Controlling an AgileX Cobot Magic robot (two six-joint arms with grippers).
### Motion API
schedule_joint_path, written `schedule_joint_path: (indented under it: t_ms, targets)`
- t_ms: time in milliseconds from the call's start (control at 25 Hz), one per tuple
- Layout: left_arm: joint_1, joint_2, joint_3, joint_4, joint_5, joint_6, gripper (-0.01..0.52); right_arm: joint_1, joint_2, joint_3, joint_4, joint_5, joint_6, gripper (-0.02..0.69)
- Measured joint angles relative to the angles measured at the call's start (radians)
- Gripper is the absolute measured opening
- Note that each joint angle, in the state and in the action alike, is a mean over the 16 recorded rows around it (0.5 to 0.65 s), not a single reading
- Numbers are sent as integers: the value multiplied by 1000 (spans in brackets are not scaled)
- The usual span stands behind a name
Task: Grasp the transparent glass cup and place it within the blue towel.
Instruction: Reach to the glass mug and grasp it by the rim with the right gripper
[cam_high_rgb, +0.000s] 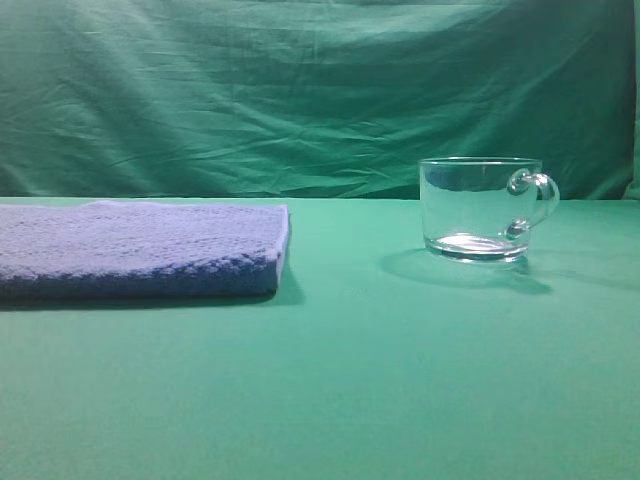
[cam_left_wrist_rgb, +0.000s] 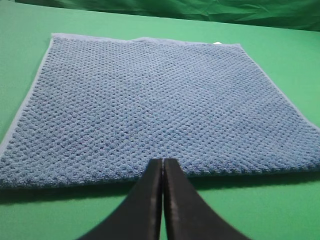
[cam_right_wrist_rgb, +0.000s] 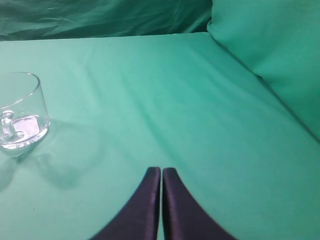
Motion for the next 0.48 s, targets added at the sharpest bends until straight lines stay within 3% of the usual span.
schedule_joint_path:
  t_ms: [480]
  targets:
    - [0, 0, 0, 0, 0, 0, 0, 1, 0, -9, 59, -134, 13, 0]
